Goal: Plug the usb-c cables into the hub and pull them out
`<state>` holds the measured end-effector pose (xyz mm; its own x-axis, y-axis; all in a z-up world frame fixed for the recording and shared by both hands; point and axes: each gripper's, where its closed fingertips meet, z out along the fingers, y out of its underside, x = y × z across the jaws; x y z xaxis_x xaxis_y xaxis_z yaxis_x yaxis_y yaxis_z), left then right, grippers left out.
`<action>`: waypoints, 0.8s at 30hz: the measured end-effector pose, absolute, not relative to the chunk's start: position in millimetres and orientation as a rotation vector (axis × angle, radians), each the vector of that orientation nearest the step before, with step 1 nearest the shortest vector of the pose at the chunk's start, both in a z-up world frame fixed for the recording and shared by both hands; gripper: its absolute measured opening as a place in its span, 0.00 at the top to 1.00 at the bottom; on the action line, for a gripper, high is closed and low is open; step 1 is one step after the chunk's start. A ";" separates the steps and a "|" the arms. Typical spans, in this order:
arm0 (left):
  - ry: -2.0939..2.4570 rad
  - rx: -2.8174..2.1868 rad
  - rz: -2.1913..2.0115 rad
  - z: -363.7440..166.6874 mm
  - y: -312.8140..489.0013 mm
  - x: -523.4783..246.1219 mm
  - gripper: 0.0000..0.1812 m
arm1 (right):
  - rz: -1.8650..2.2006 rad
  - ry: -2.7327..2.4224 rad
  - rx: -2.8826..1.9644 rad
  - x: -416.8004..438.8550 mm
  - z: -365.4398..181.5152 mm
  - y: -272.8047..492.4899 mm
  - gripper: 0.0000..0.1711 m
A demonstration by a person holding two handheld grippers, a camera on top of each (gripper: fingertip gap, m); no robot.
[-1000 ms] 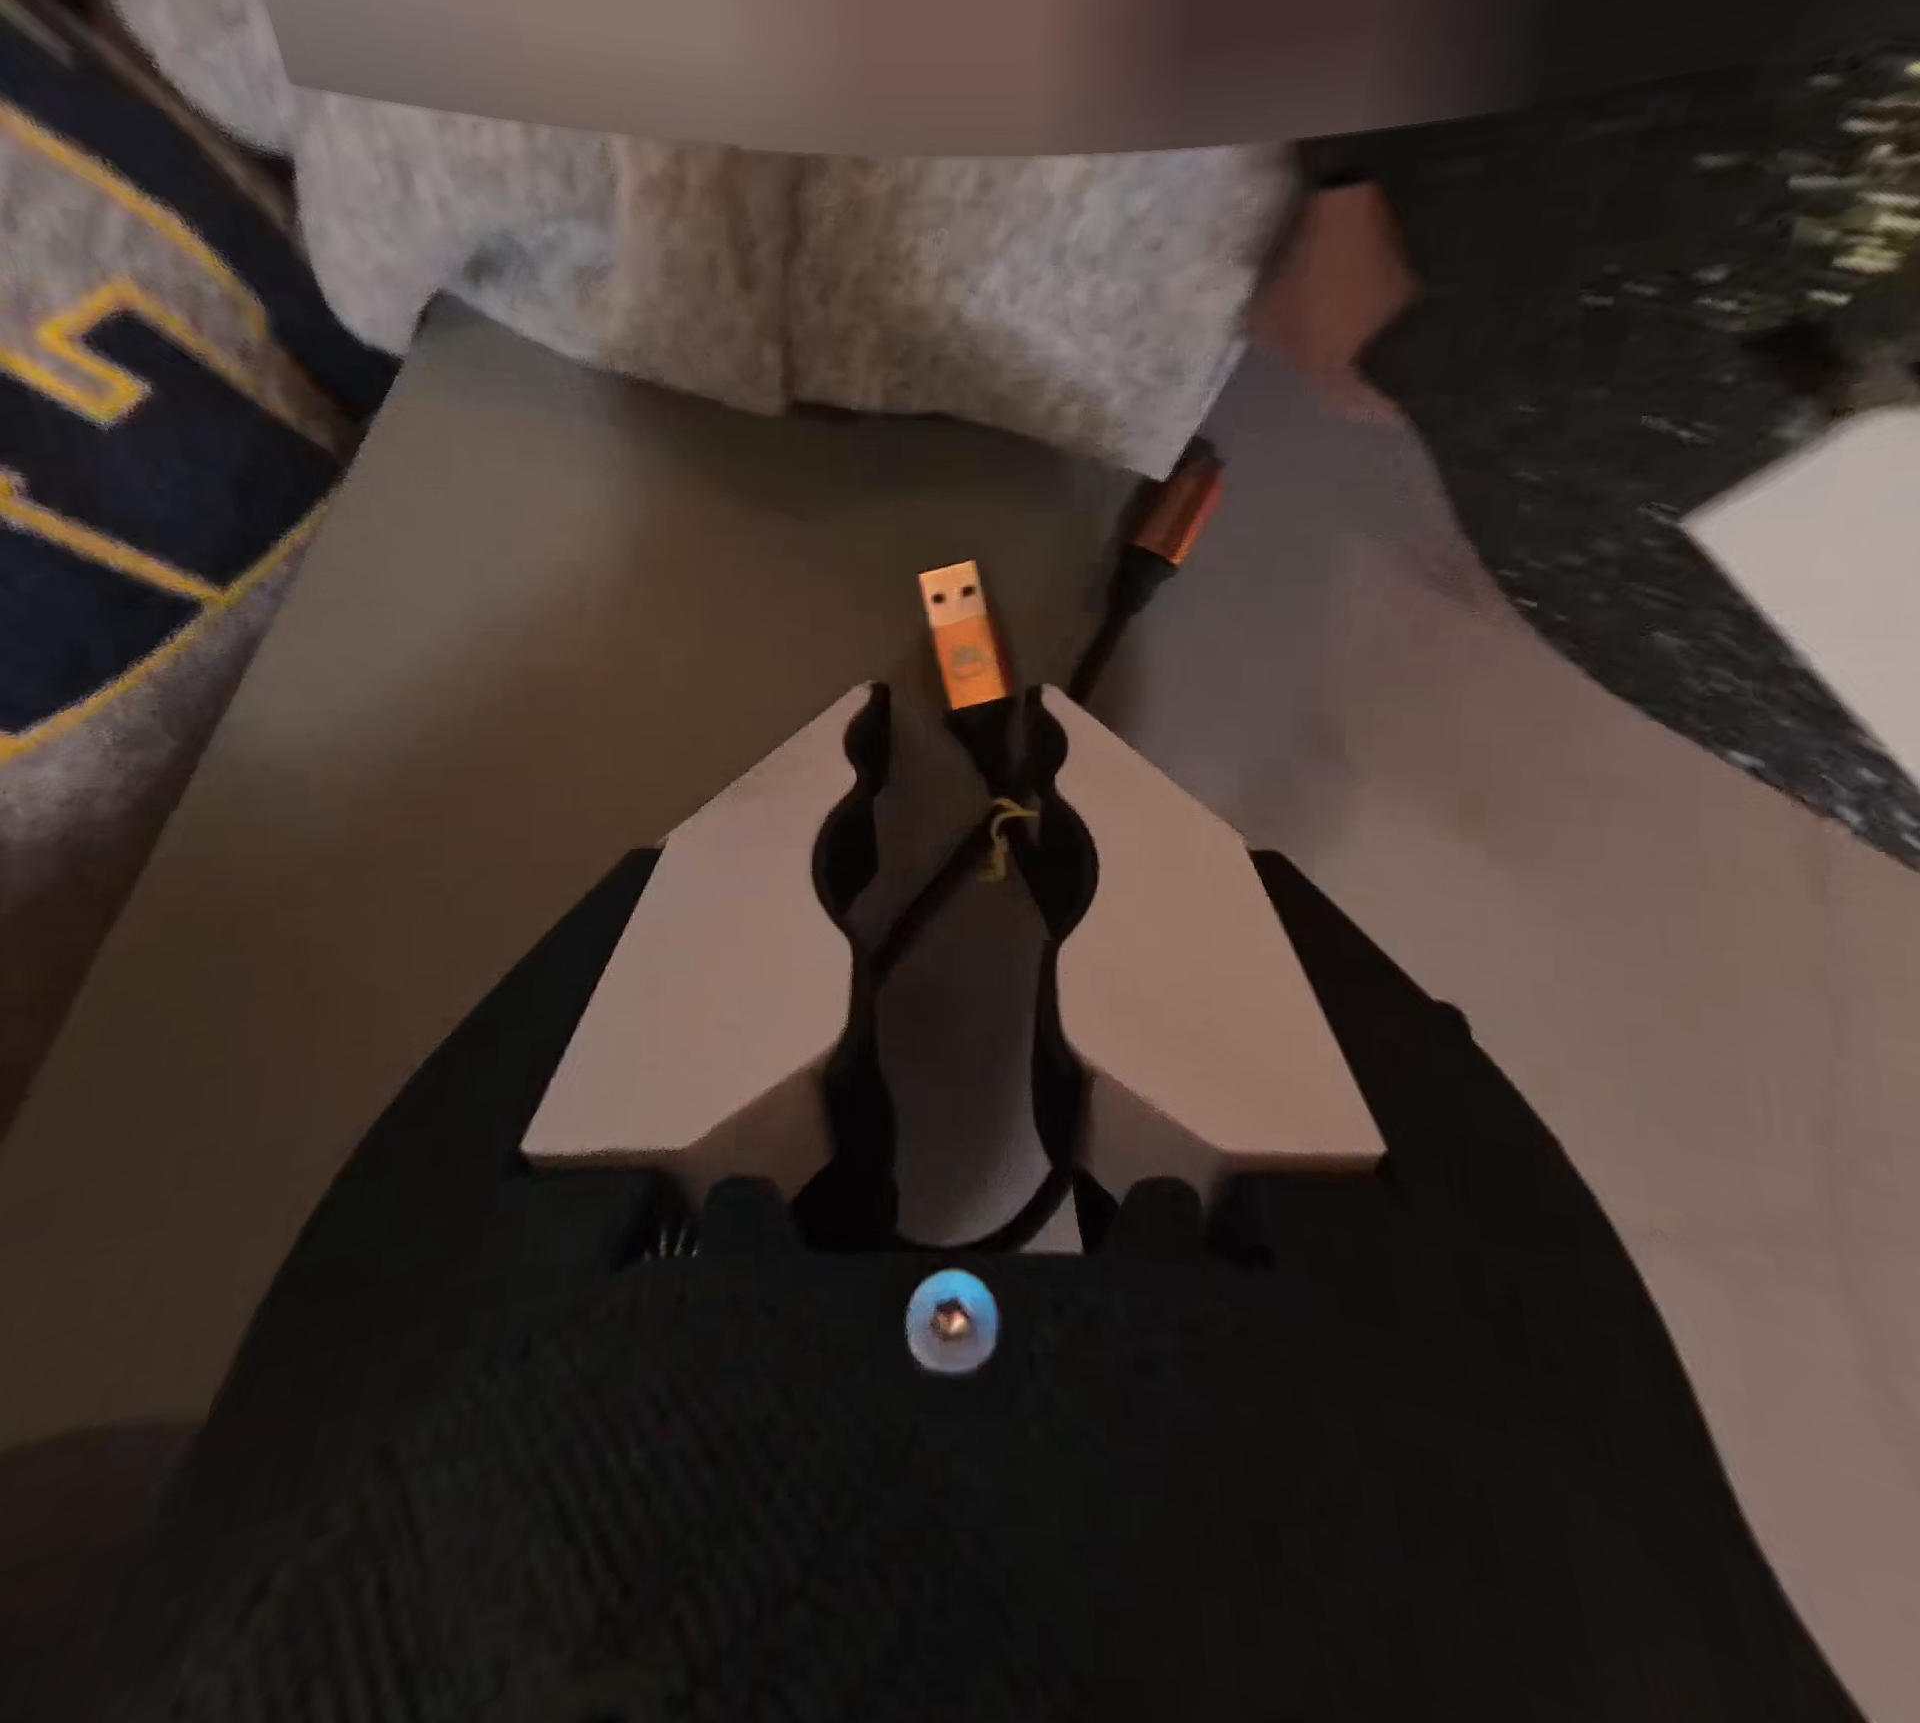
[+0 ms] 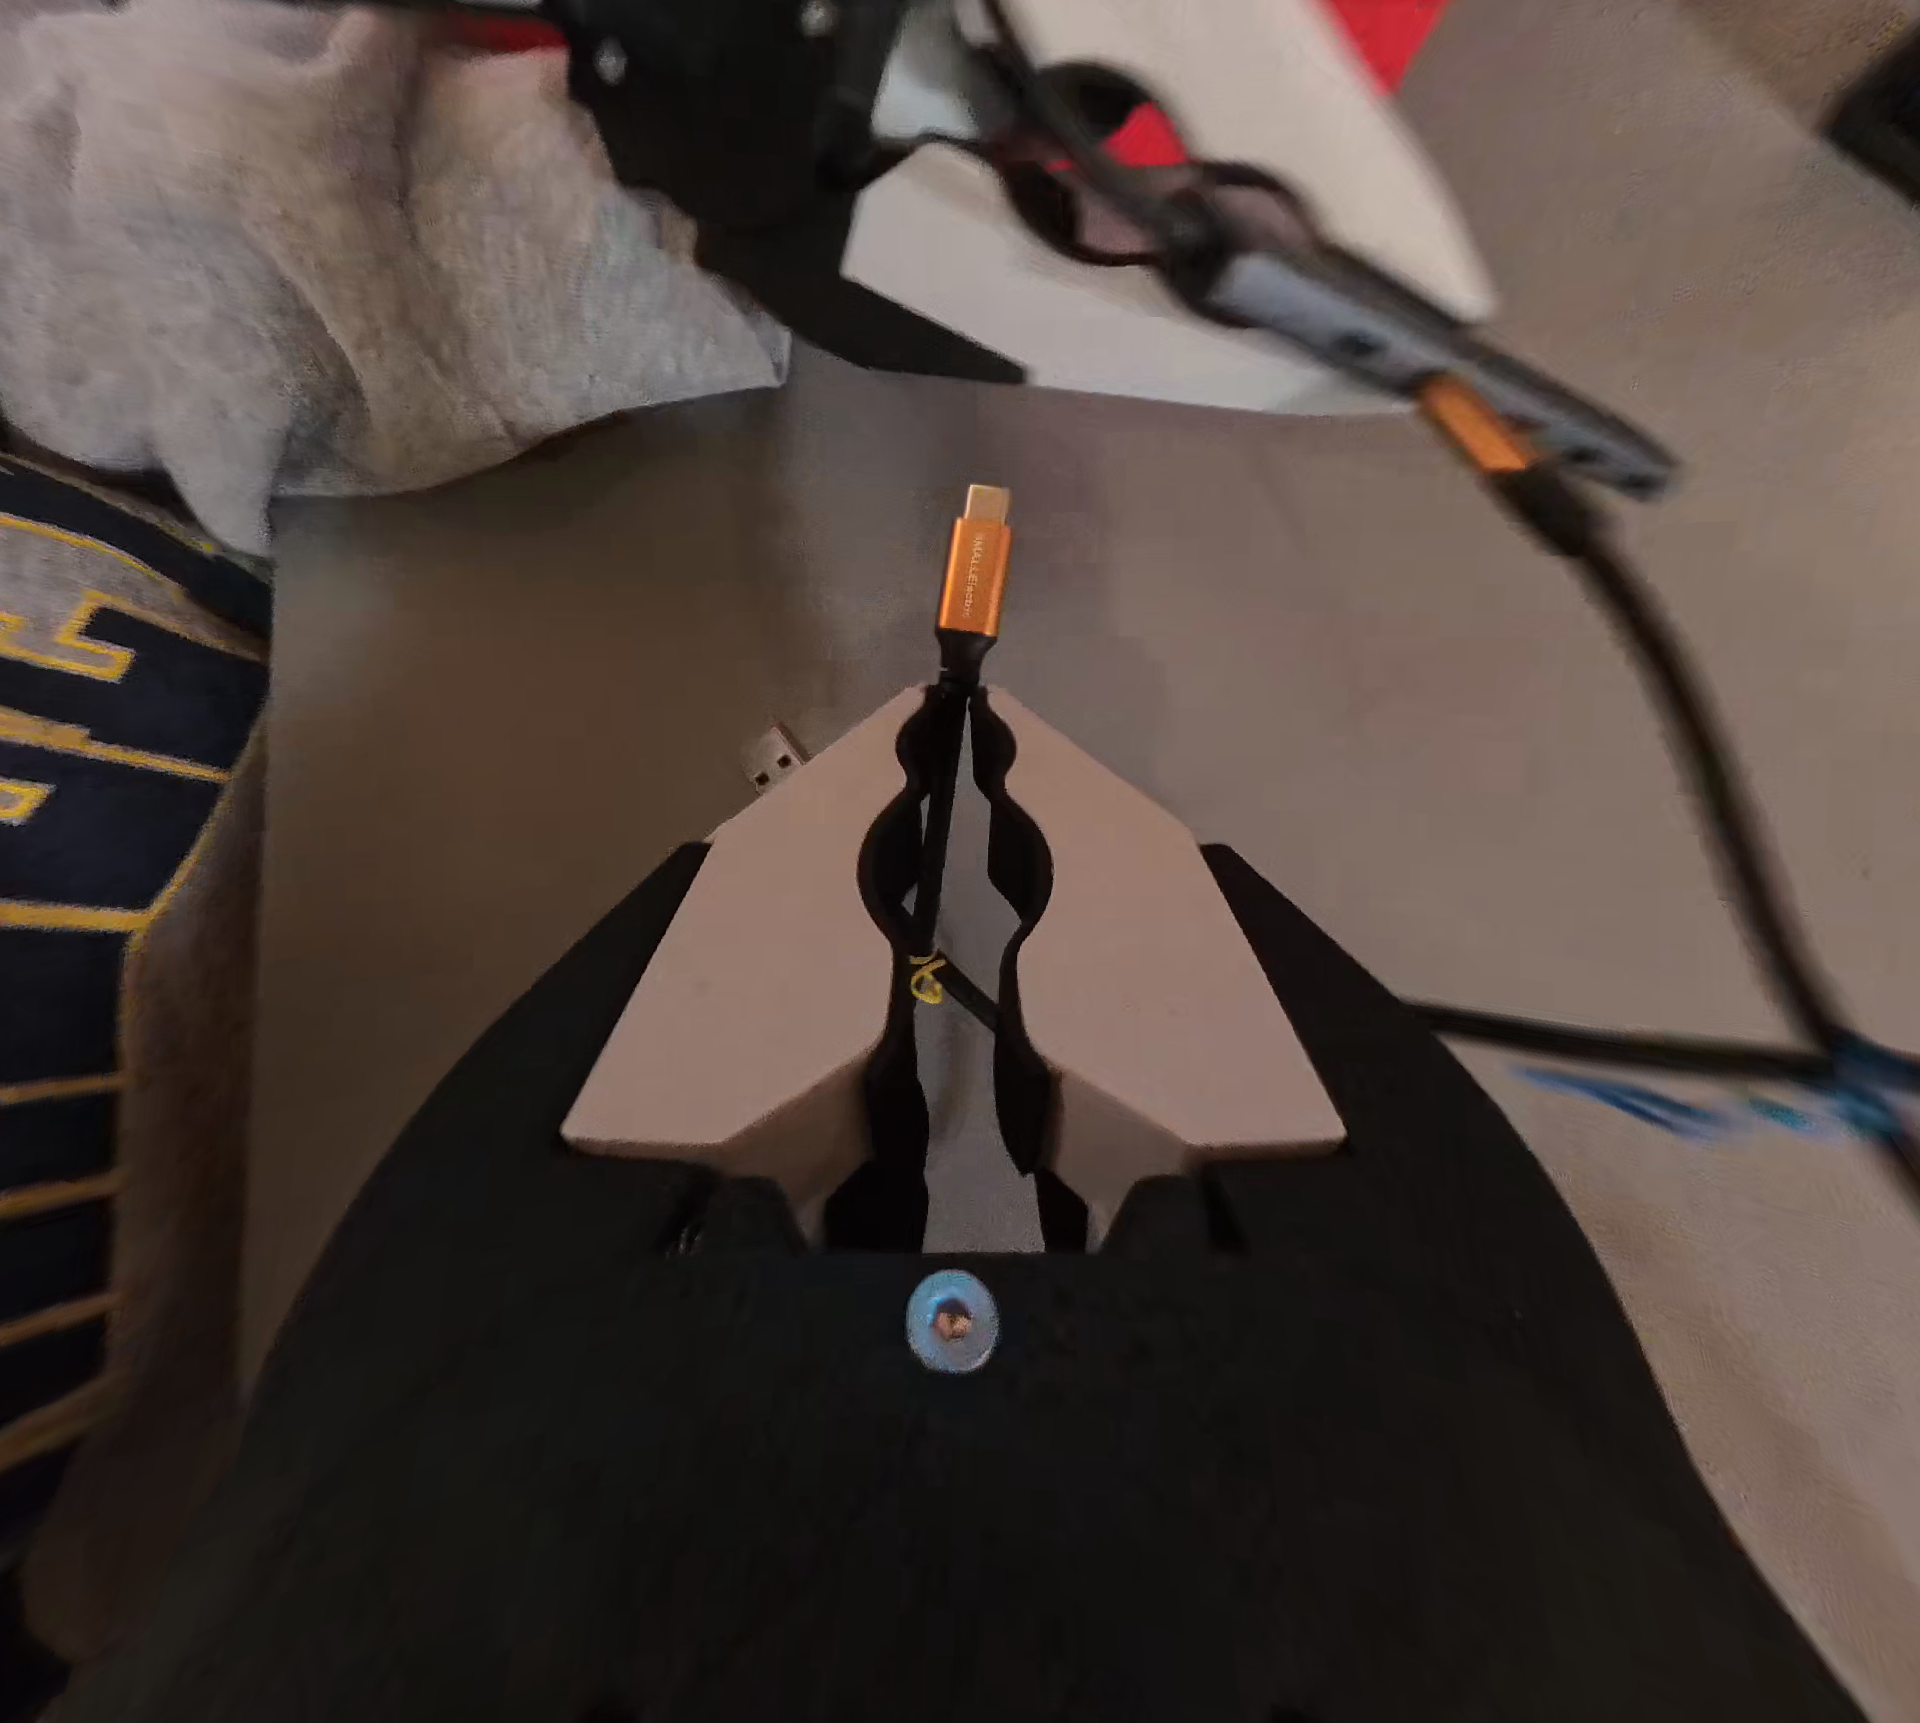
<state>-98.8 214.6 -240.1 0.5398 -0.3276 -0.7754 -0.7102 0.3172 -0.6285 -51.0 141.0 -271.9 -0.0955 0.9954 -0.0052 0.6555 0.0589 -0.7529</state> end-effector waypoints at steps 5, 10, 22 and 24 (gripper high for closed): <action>1.152 -1.244 0.253 -254.2 206.1 -75.7 0.96 | 0.854 -1.697 -1.740 -20.7 -251.5 163.7 0.98; 1.276 -1.182 0.293 -262.5 196.3 -59.3 0.96 | 0.911 -1.767 -1.803 -12.4 -255.9 163.9 0.98; 1.489 -1.080 0.299 -287.8 175.9 -31.8 0.96 | 0.866 -2.001 -1.964 8.2 -290.3 143.9 0.98; 1.504 -1.072 0.303 -289.0 174.1 -30.1 0.96 | 0.871 -2.021 -1.976 9.1 -293.2 140.8 0.98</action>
